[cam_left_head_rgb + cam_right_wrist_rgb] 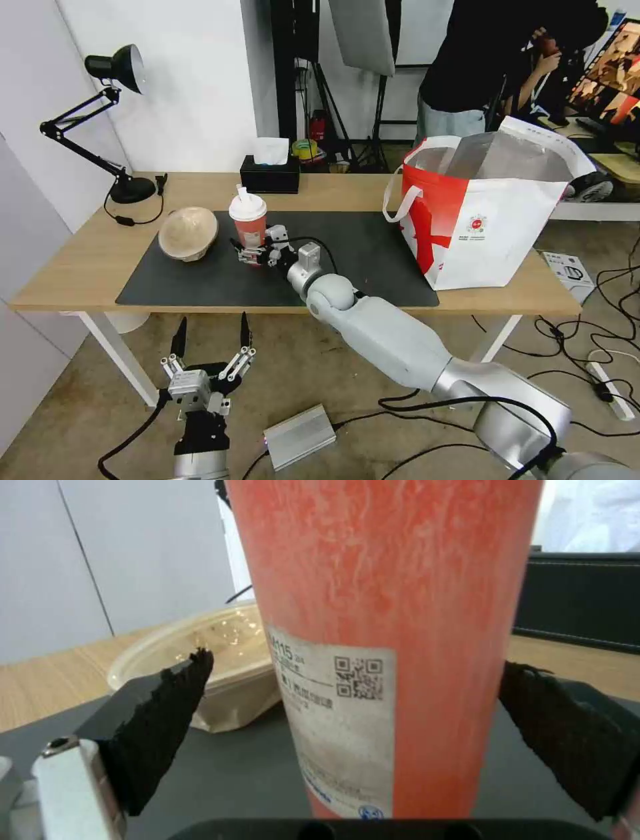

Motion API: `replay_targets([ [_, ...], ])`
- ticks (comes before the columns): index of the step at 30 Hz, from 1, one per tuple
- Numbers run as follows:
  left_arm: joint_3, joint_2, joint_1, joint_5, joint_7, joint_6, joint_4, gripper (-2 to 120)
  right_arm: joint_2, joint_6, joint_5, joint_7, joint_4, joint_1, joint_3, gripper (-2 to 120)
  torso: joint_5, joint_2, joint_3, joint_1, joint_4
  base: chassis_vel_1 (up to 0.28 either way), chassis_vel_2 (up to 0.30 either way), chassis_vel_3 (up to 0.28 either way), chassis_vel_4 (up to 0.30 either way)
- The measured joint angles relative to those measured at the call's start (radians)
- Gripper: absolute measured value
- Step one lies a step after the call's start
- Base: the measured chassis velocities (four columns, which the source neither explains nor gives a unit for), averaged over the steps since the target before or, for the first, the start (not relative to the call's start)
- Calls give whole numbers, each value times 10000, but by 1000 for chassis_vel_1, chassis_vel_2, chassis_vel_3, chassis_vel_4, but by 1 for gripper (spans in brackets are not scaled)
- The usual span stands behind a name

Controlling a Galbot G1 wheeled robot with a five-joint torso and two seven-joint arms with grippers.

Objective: Pick up the trash from the table and place it into the takeout bag.

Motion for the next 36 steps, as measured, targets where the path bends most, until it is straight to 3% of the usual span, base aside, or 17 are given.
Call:
replay_targets([
  [27,251,0,252,250,-10,-228,27,100,320,519,-187,-503,-986,257,139,100,0,0,0,0,-1,0,0,0,0],
  [36,269,0,453,356,-30,-375,30,100,403,734,-299,-710,-1089,218,224,65,0,0,0,0,-1,0,0,0,0],
])
